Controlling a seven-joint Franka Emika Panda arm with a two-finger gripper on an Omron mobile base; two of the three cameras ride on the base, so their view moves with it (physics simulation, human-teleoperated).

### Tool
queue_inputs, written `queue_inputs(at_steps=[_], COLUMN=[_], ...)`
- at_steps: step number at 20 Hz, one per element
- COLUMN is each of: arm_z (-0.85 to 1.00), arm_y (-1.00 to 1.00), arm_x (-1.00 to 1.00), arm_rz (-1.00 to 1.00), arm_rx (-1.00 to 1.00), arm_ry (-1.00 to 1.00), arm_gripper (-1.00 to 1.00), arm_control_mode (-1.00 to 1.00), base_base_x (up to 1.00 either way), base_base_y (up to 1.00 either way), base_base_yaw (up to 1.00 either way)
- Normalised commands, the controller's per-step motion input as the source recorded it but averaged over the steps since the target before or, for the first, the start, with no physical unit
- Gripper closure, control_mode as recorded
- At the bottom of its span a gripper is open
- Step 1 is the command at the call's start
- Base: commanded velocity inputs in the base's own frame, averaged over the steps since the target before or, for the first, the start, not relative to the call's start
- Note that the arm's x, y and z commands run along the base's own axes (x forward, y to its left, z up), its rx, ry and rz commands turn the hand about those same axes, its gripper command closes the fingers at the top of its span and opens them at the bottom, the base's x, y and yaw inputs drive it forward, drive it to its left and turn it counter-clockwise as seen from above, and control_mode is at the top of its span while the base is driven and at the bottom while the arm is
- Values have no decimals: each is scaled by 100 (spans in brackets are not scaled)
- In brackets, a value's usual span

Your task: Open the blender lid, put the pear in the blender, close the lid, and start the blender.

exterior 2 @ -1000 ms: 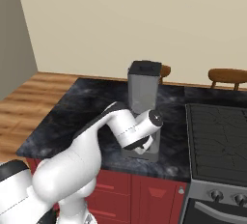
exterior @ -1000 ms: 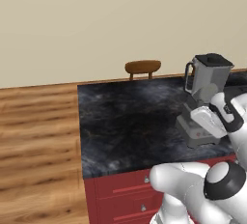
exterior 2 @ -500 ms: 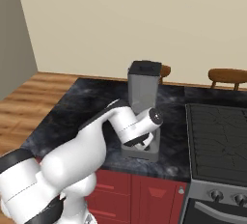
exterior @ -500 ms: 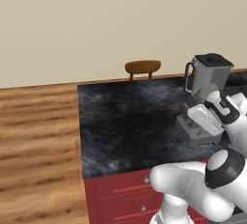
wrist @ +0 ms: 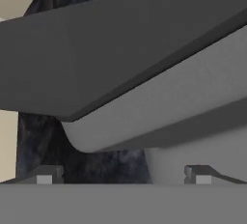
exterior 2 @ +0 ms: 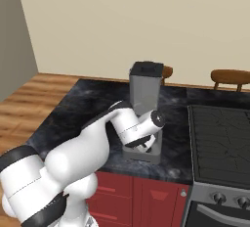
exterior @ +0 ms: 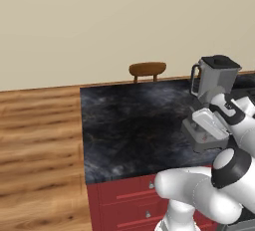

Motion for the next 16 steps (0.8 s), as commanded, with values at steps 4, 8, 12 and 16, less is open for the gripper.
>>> queue_inputs(at_steps=[4, 8, 12, 16], arm_z=[-26, -33, -56, -57], arm_y=[0, 0, 0, 0], arm_x=[1, 0, -18, -32], arm_rz=[0, 0, 0, 0], arm_rx=[0, 0, 0, 0], arm_ry=[-7, -7, -3, 0], arm_gripper=[-100, -100, -100, -100], arm_control_mode=[-100, -100, -100, -100], base_base_x=[0, 0, 0, 0], base_base_y=[0, 0, 0, 0], base_base_yaw=[0, 0, 0, 0])
